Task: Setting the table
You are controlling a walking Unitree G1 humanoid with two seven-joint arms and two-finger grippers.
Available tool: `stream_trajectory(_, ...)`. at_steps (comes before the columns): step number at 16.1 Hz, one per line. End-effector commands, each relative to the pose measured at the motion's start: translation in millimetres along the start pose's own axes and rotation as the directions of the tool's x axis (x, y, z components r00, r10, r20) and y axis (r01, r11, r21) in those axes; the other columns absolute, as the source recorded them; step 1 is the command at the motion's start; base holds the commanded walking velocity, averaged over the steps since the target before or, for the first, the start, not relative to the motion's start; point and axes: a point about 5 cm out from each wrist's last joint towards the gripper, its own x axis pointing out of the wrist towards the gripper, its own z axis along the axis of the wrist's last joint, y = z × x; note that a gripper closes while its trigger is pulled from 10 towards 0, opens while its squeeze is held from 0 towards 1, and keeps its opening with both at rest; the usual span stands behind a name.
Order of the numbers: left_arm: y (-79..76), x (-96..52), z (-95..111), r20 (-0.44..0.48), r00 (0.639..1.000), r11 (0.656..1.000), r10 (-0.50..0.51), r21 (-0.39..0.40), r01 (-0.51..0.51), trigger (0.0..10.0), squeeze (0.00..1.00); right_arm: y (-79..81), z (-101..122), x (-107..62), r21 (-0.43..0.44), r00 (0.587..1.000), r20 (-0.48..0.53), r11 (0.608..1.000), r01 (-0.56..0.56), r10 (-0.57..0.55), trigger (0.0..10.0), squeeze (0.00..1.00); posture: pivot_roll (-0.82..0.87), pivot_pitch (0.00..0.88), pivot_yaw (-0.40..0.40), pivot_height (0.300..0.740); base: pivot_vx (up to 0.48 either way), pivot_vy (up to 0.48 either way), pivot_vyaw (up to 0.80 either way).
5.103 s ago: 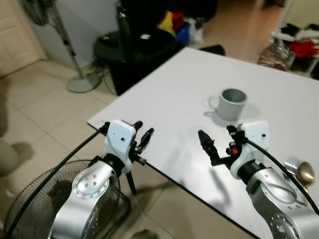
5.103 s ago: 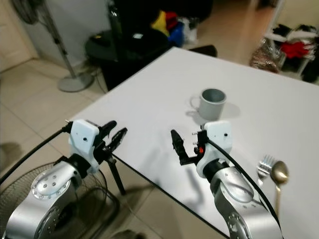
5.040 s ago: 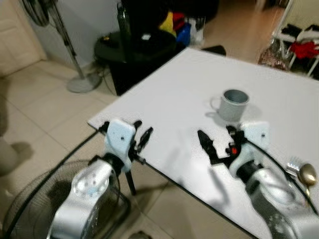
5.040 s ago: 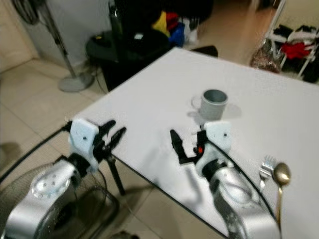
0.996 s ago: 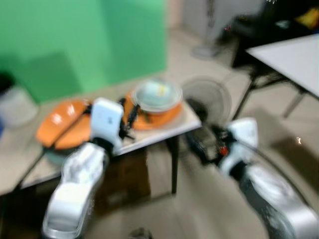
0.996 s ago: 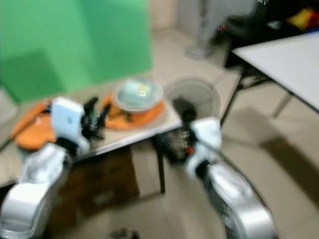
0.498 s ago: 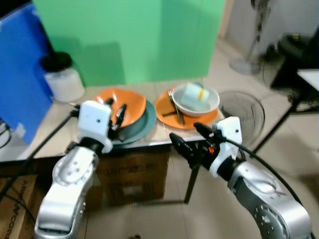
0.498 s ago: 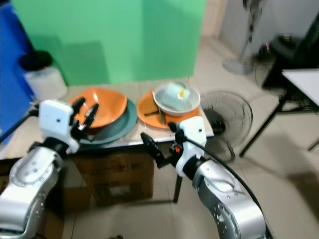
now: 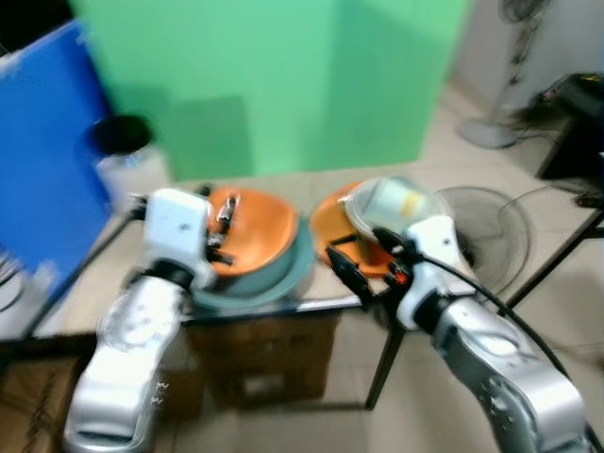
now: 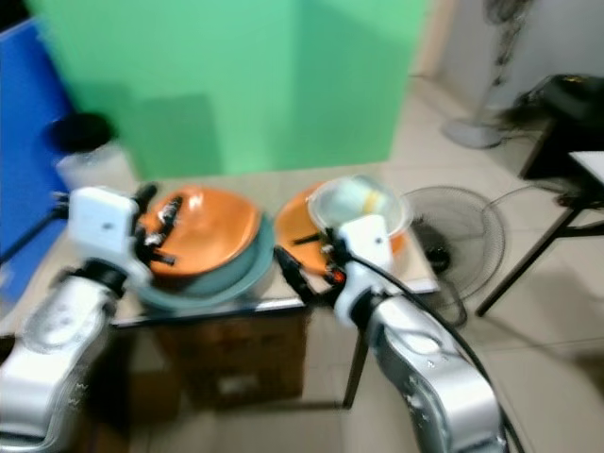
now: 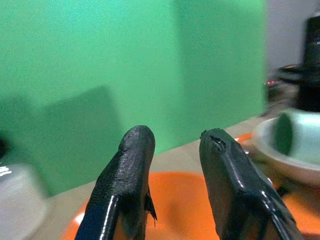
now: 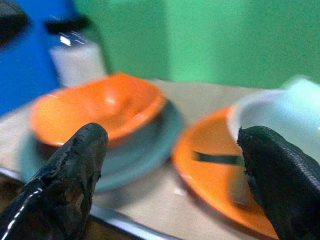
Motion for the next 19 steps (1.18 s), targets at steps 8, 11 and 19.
stream_trajectory(8,7.5,-3.9,1,-0.005,1.000,1.000,0.020,0.022,-0.020,10.0,0.00,4.0,8,5.1,-0.021,0.999,0.033,0.999,-0.032,0.032,10.0,0.78,0.16,0.000,0.013,0.740,0.385,0.000,0.10)
stream_trajectory(11,3.6,-7.5,1,-0.012,0.999,0.999,-0.033,0.015,0.033,10.0,0.00,-0.8,9,4.2,0.012,0.999,0.036,0.999,-0.031,0.031,10.0,0.00,0.16,0.000,0.009,0.740,0.115,0.000,0.27)
stream_trajectory(19,-7.3,-21.9,-6,-0.093,0.932,0.936,-0.351,-0.027,0.350,10.0,0.37,-7.2,6,11.8,0.270,0.987,-0.074,0.955,-0.120,0.144,10.0,1.00,0.14,0.000,0.018,0.740,0.000,0.000,0.00)
